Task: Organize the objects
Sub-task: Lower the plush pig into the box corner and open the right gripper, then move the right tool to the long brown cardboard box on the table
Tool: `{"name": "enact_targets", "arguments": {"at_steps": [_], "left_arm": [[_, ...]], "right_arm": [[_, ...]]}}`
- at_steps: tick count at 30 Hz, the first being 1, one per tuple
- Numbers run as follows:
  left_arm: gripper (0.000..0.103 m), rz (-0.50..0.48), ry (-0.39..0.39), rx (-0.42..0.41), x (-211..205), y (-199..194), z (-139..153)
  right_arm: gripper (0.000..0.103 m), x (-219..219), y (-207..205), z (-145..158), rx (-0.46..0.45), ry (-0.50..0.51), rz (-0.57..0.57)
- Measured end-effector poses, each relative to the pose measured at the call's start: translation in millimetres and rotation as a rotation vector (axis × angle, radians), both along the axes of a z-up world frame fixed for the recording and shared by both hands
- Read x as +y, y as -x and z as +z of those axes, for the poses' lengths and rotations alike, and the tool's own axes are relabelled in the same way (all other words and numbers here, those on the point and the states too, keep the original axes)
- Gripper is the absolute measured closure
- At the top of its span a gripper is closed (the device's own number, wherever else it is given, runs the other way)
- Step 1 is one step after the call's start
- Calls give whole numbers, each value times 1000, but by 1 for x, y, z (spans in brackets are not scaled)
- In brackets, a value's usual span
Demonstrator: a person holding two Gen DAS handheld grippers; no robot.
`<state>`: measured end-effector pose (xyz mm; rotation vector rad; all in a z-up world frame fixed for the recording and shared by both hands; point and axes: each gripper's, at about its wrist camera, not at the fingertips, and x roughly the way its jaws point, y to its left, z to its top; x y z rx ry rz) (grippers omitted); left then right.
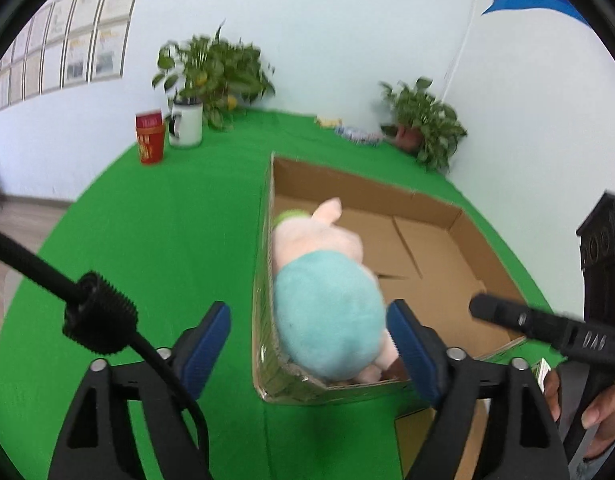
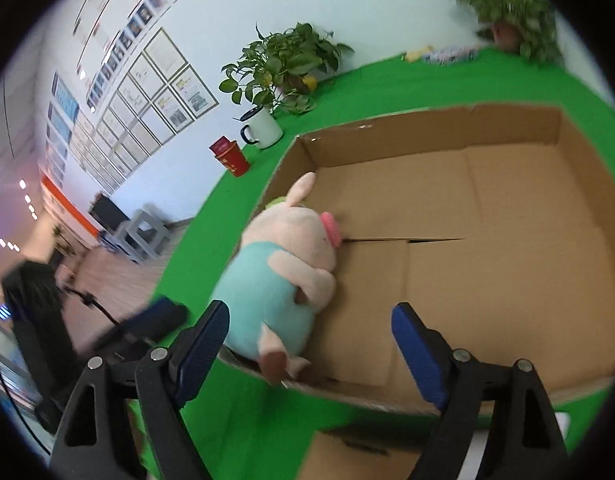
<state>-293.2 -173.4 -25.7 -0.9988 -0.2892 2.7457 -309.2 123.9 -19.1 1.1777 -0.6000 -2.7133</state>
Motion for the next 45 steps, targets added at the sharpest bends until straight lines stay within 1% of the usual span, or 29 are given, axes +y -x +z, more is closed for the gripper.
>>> {"name": "enact_targets", "arguments": {"at_steps": [1,2,3,6,8,11,13,14,15,16,18,21,24,26,28,29,34,36,37,38,40,42,44,45], "left_arm": [[12,-7,-2,26,5,-5,6],[10,-16,-4,40,8,-8,11],[10,-28,-4,47,14,-10,15],[10,-42,20,29,29,-12,22],[10,-46,21,55,37,-24,29],[9,-65,4,130,46,-53,43],[0,-58,-16,170,54,-83,50],[0,-62,-24,188,59,-100,51],[0,-75,-35,197,63,-116,50],[0,-91,-53,187,67,-129,46],[0,-122,-82,124,75,-148,33],[0,-146,-152,1,79,-159,6],[0,-160,-206,-135,81,-163,-22],[2,-195,-267,-214,78,-166,-39],[2,-230,-319,-248,76,-175,-51],[2,-244,-329,-257,76,-179,-55],[2,-305,-351,-315,78,-197,-69],[2,-308,-322,-325,82,-204,-73],[2,-310,-320,-331,85,-204,-75],[2,-312,-336,-342,85,-206,-79],[2,-318,-418,-374,83,-208,-89],[2,-327,-484,-405,82,-208,-98],[3,-325,-528,-440,80,-207,-107],[4,-321,-531,-440,79,-209,-107]], "right_arm": [[20,1,-8,2,9,-19,-4],[20,1,-14,2,13,-18,-4],[20,2,-21,3,16,2,3],[20,0,-35,2,24,40,32],[20,-2,-46,3,34,33,49],[20,-3,-70,3,47,2,62],[20,-2,-94,1,66,5,79],[20,-2,-108,-2,71,-8,86],[20,-4,-123,-6,70,-34,93],[20,-7,-135,-10,66,-53,104],[20,-14,-158,-20,45,-70,131],[20,-28,-181,-32,0,-22,184],[20,-45,-190,-39,-22,13,223],[20,-53,-191,-41,-40,11,230],[20,-61,-191,-43,-64,0,221],[20,-62,-192,-45,-76,-3,217],[20,-82,-192,-50,-138,-83,215],[20,-87,-189,-50,-159,-107,205],[20,-89,-188,-51,-165,-118,193],[20,-91,-187,-52,-167,-127,181],[20,-96,-186,-54,-179,-158,164],[19,-103,-186,-57,-185,-208,152],[18,-112,-184,-59,-191,-278,137],[17,-116,-184,-61,-189,-311,132]]}}
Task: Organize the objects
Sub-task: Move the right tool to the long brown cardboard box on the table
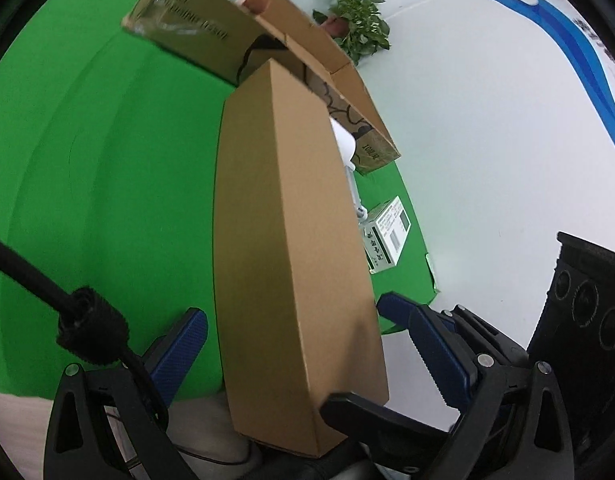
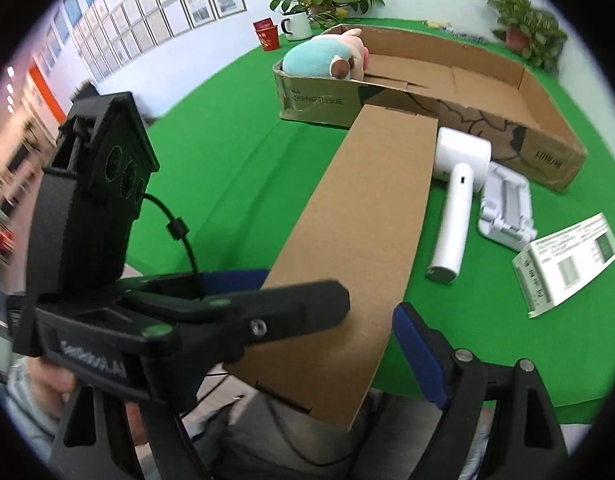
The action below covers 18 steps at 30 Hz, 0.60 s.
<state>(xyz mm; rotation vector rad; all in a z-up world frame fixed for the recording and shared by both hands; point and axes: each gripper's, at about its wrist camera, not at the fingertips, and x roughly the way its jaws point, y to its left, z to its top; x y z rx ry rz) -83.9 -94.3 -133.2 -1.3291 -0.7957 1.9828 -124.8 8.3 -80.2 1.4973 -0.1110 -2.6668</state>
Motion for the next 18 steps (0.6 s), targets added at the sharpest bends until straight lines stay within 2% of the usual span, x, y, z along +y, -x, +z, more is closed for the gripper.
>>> {"name": "enact_targets", "arguments": {"at_steps": [2,5,14,16,17,18], "left_arm": [[4,-3,-11,-4,2,2,0],[4,13,-33,-6,-3,-1,-2],[4,46,-9,16,-4,-2,-4],[4,57,-19,14,-5,-1,-4],[3,76,-13,13,-7,-2,-5],[3,78,-15,17,-8,-2,-4]], "right_arm": [[17,-4,3,-6,-1,-57,-11],[16,1,1,-12,14,-46,-26],[17,4,-3,-12,50,-21,-34],[32,7,-6,-10,73,3,-33],[49,10,-8,-9,84,33,-23],[58,12,-8,-9,90,53,-16]]}}
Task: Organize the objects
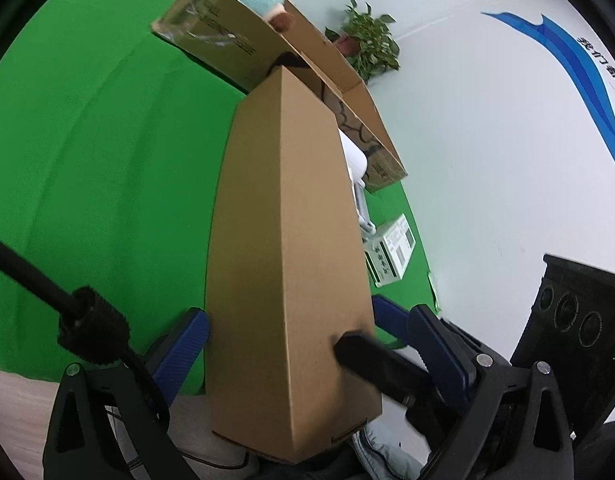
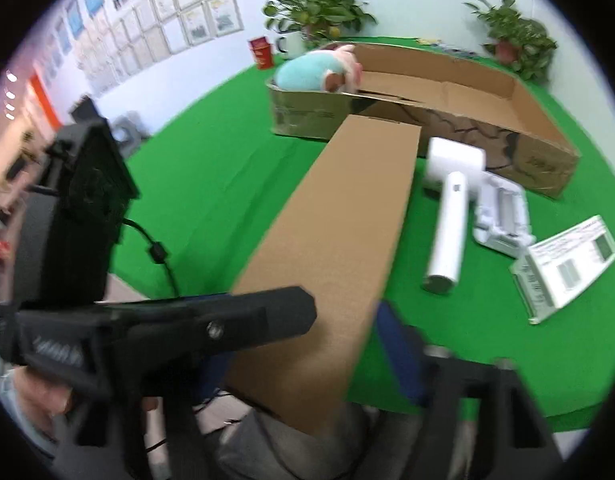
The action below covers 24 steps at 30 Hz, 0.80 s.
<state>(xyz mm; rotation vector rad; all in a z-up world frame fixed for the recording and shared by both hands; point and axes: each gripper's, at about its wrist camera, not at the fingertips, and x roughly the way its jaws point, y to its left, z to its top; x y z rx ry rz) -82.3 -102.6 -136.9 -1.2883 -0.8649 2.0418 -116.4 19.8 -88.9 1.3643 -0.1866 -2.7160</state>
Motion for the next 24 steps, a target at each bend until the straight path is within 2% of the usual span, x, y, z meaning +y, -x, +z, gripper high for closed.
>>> {"name": "enact_targets", "arguments": {"at_steps": [4,5,7,8,9,11,15,18,22,24], "left_arm": [[3,-4,-27,10,-3,-2,0],[3,-2,-30,5,-3,-2,0],[3,-8,-30,0,-4,-5,-1],[3,-10,-31,3,-4,-6,-2],[3,-12,-31,9,-3,-9,-2],[3,-24,-40,15,-2,-11,-3],[3,-69,-104,52,4,-20,1],[3,-137,-146,63,21,-22,0],[3,-195,-170,61,47,-24,-3],[3,-187,-195,41,48,-22,-10]], "right_arm": [[58,4,-1,-1,15,32,1],[55,4,-1,-1,13,37,4],[45,4,2,-3,-14,71,13],[30,2,3,-6,-41,93,21],[24,0,4,-9,-66,105,22],[22,-6,3,-9,-70,108,33],[18,-13,-5,-5,-41,32,33],[16,-8,-13,-5,-38,-14,16],[16,7,-23,-13,-47,-94,-34],[21,12,-26,-14,-30,-130,-36]]}}
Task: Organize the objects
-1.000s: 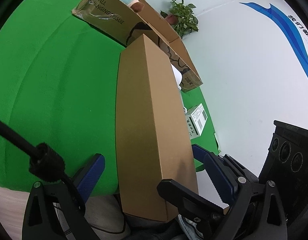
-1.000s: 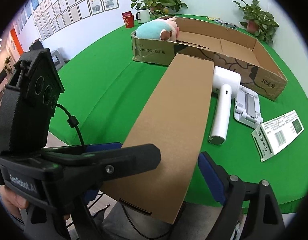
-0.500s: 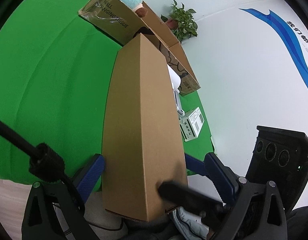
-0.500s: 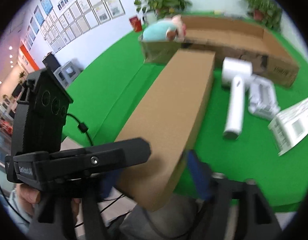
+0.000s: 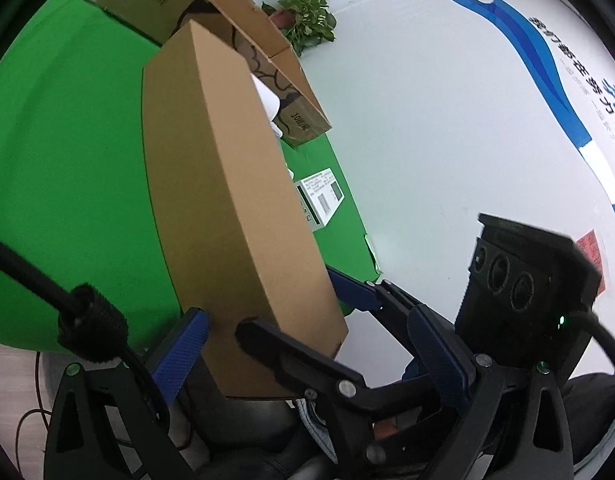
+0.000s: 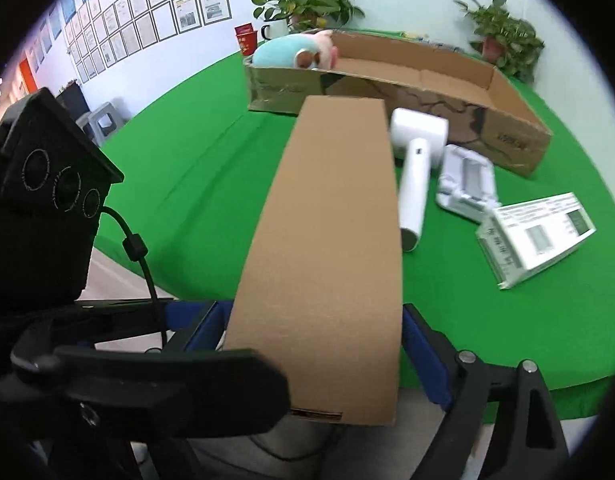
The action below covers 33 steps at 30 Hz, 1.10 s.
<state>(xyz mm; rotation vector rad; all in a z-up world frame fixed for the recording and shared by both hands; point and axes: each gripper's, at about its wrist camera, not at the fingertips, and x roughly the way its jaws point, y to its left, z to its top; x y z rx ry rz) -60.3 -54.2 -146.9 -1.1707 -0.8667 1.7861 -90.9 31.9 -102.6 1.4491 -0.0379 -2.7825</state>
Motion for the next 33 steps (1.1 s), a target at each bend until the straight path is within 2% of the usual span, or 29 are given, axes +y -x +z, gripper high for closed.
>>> {"name": "enact_targets", "arguments": {"at_steps": [2,4,6,8,10,15,17,19,23,26,28,29,33], "left_arm": [[3,27,-11,-39,-5,5,-8],[3,69,0,-68,-11,6,-14],[4,91,-23,-84,-17,9,-17],[4,114,-21,-98,-21,12,-16],[4,132,21,-89,-20,13,-11],[5,205,97,-19,-29,15,20],[10,229,157,-5,-32,18,31],[22,253,193,5,-35,18,38],[32,310,228,41,-35,21,54],[42,332,221,76,-29,27,67],[42,315,202,98,-33,21,71],[43,289,199,105,-40,4,72],[44,218,246,125,-23,3,75]], "right_arm": [[21,3,-2,0,14,-20,13],[21,6,-4,0,23,-4,19],[21,10,-4,1,32,33,20],[21,14,-4,3,40,130,26],[21,19,-3,4,38,270,40],[21,16,4,-5,10,538,126],[21,19,10,-11,-13,643,129],[21,23,15,-17,-38,711,123],[18,25,17,-16,-31,715,127],[18,29,15,-11,-14,676,118],[18,33,9,-6,-2,630,105],[18,35,7,-4,8,614,104],[18,42,0,10,55,541,108]]}}
